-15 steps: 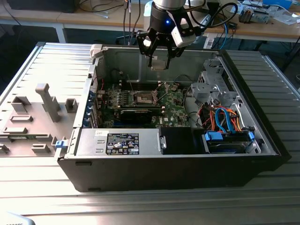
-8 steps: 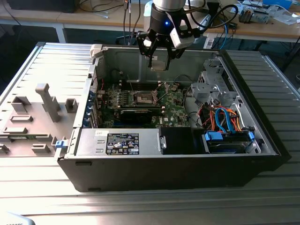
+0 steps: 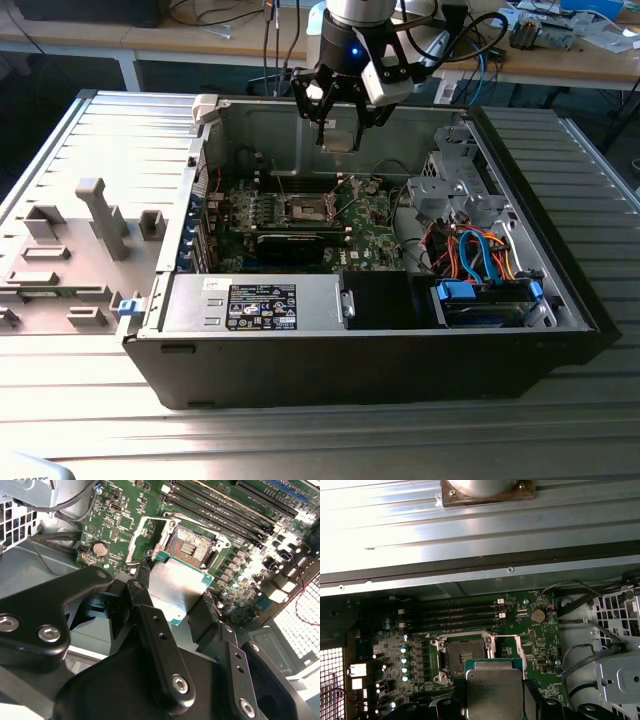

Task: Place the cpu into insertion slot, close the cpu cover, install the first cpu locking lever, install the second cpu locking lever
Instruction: 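Place the cpu into insertion slot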

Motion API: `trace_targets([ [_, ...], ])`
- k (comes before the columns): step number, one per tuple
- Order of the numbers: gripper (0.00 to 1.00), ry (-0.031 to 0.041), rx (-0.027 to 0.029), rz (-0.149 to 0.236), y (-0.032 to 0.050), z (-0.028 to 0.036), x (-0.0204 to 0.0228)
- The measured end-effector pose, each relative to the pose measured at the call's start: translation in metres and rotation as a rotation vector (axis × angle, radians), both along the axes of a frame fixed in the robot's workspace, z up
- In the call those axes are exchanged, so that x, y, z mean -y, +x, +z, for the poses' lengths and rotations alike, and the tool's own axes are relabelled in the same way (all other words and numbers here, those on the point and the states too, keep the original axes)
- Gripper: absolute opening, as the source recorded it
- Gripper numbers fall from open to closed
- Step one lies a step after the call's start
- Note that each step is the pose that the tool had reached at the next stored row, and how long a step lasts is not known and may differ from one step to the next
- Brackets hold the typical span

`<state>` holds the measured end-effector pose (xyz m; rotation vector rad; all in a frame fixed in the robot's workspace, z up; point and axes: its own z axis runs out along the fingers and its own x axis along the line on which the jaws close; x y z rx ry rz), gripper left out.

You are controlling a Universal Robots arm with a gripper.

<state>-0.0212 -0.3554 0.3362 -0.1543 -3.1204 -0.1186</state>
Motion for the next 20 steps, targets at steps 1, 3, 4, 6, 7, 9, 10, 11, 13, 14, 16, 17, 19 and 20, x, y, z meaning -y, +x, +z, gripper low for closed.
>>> trace_targets([
  [1,0.55,0.0,0.0,-0.001,0.0,0.0,0.0],
  [3,0.55,0.0,0.0,-0.001,0.0,-0.0001,0.0],
  [4,0.55,0.0,0.0,-0.001,0.0,-0.0001,0.0],
  [6,0.55,0.0,0.0,-0.002,0.0,-0.0003,0.0],
  [7,0.55,-0.0035,0.0,-0.008,0.0,-0.0034,0.0],
  [9,0.55,-0.0045,0.0,-0.015,0.0,-0.0062,0.0],
  [10,0.55,-0.0045,-0.0001,-0.015,0.0,-0.0062,0.0],
  [11,0.55,-0.0044,0.0,-0.016,0.0,-0.0065,0.0],
  [13,0.55,-0.0045,0.0,-0.017,0.0,-0.0073,0.0],
  [14,0.55,-0.0045,0.0,-0.018,0.0,-0.0075,0.0],
  [16,0.55,-0.0045,0.0,-0.018,0.0,-0.0075,0.0],
  [17,0.55,-0.0045,0.0,-0.018,0.0,-0.0076,0.0],
  [19,0.55,-0.0045,0.0,-0.019,0.0,-0.0077,0.0],
  [20,0.55,-0.0045,0.0,-0.019,0.0,-0.0077,0.0],
])
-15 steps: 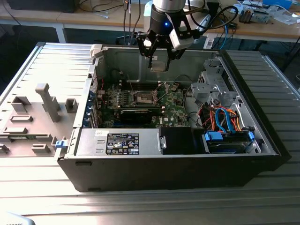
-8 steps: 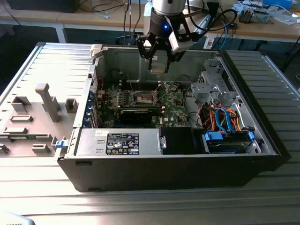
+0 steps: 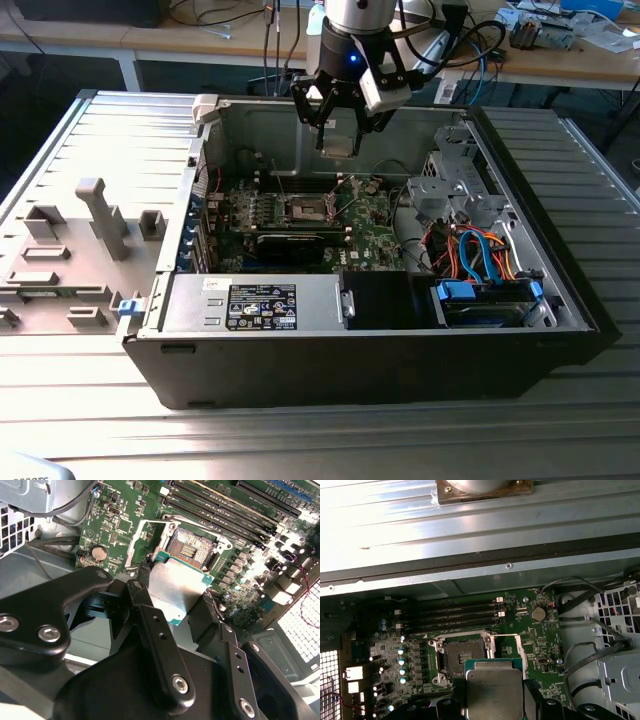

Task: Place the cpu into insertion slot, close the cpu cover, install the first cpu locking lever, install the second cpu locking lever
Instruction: 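Place the cpu into insertion slot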

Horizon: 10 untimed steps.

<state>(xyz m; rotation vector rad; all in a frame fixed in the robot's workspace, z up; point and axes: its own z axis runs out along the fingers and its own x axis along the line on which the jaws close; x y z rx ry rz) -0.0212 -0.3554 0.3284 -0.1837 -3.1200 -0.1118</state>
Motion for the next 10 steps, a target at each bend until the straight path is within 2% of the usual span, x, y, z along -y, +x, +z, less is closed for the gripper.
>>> trace_targets([
  [10,0.55,0.0001,0.0,-0.006,0.0,-0.001,0.0],
])
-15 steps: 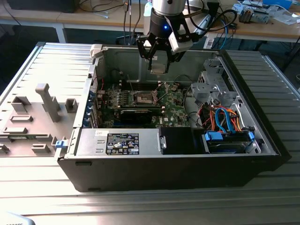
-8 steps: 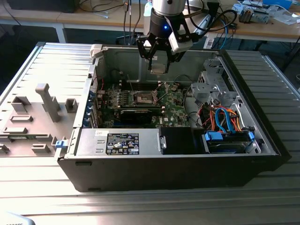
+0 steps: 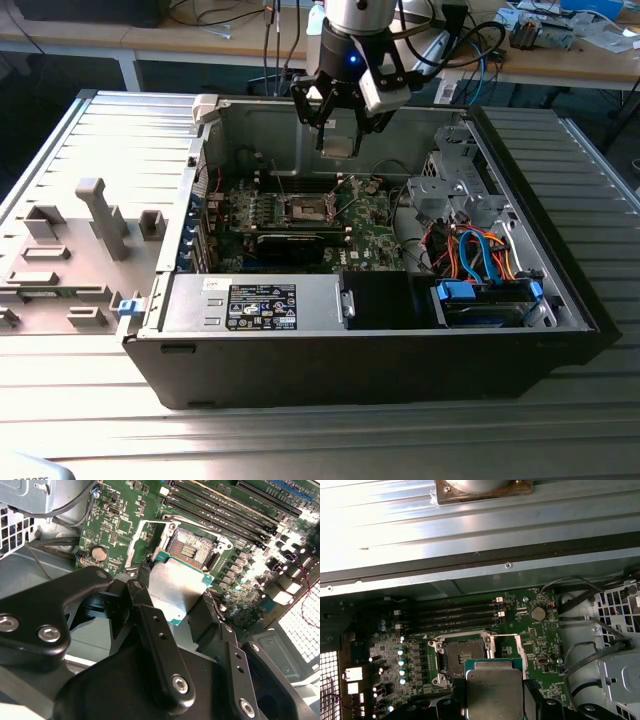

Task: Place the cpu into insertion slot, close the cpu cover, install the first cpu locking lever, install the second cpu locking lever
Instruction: 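Place the cpu into insertion slot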

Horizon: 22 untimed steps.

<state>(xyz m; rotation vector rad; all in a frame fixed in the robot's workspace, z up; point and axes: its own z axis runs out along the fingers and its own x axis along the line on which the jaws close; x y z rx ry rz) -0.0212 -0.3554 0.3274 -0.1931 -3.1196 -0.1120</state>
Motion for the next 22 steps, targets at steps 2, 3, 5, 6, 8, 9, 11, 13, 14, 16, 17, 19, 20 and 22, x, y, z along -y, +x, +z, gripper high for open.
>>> trace_targets([
  [2,0.55,0.0,-0.0001,-0.005,0.0,-0.0004,0.0],
  [3,0.55,-0.0003,-0.0001,-0.012,0.0,-0.0007,0.0],
  [5,0.55,-0.002,0.0,-0.028,0.0,-0.0011,0.0],
  [6,0.55,-0.0027,0.0,-0.033,0.0,-0.0012,0.0],
  [8,0.55,-0.003,0.0,-0.034,0.0,-0.0012,0.0],
  [9,0.55,-0.003,0.0,-0.034,0.0,-0.0012,0.0],
  [11,0.55,-0.0029,0.0,-0.034,0.0,-0.0012,0.0],
  [13,0.55,-0.003,0.0,-0.035,0.0,-0.0012,0.0],
  [14,0.55,-0.0032,0.0,-0.036,0.0,-0.0013,0.0],
  [16,0.55,-0.0033,0.0,-0.039,0.0,-0.0013,0.0],
  [17,0.55,-0.0034,-0.0001,-0.041,0.0,-0.0013,0.0],
  [19,0.55,-0.0034,-0.0001,-0.046,0.0,-0.0013,0.0],
  [20,0.55,-0.0035,0.0,-0.048,0.0,-0.0014,0.0],
  [22,0.55,-0.0038,0.0,-0.053,0.0,-0.0014,0.0],
])
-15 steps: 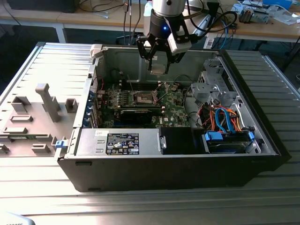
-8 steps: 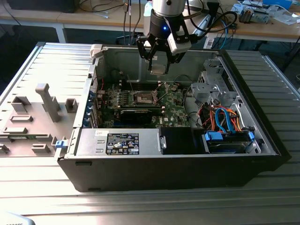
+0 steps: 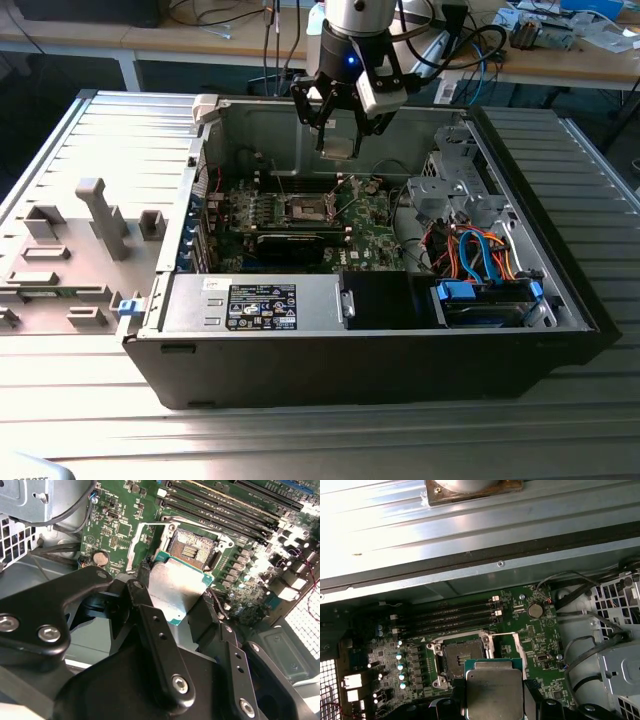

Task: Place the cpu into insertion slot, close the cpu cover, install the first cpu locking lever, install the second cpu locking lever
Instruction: 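Place the cpu into insertion slot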

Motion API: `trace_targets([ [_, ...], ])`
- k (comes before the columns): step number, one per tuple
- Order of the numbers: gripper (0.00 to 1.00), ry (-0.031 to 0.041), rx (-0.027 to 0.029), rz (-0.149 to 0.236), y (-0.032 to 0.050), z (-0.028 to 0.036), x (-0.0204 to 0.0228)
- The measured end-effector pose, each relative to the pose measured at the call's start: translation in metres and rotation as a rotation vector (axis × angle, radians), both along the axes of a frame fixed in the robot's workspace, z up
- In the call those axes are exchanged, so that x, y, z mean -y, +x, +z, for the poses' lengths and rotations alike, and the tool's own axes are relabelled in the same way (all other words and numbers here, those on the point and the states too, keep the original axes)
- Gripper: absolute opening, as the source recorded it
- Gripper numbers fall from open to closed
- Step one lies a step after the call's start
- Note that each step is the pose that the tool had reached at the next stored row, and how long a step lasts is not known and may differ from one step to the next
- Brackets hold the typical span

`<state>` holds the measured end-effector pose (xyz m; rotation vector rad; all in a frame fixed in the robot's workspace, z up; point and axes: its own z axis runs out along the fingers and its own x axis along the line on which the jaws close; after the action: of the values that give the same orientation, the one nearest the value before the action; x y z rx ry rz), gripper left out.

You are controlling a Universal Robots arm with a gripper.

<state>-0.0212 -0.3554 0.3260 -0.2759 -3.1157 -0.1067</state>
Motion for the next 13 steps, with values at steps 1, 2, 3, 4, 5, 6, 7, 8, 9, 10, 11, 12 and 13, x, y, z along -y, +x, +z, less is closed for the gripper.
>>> trace_targets([
  [1,0.55,-0.0001,0.0,-0.001,0.0,0.0,0.0],
  [2,0.55,-0.0003,0.0,-0.002,0.0,0.0,0.0],
  [3,0.55,-0.0003,0.0,-0.002,0.0,0.0,0.0],
  [4,0.55,-0.0003,0.0,-0.003,0.0,0.0,0.0],
  [5,0.55,-0.0003,0.0,-0.004,0.0,0.0,0.0],
  [6,0.55,-0.0002,0.0,-0.005,0.0,0.0,0.0],
  [7,0.55,-0.0003,0.0001,-0.006,0.0,0.0,0.0],
  [8,0.55,-0.0004,0.0,-0.007,0.0,0.0,0.0],
  [9,0.55,-0.0005,0.0,-0.008,0.0,0.0,0.0],
  [10,0.55,-0.0005,0.0,-0.008,0.0,0.0,0.0001],
  [11,0.55,-0.0005,0.0,-0.009,0.0,0.0,0.0],
  [12,0.55,-0.0005,0.0,-0.009,0.0,0.0,0.0001],
  [13,0.55,-0.0004,0.0,-0.01,0.0,0.0,0.0001],
])
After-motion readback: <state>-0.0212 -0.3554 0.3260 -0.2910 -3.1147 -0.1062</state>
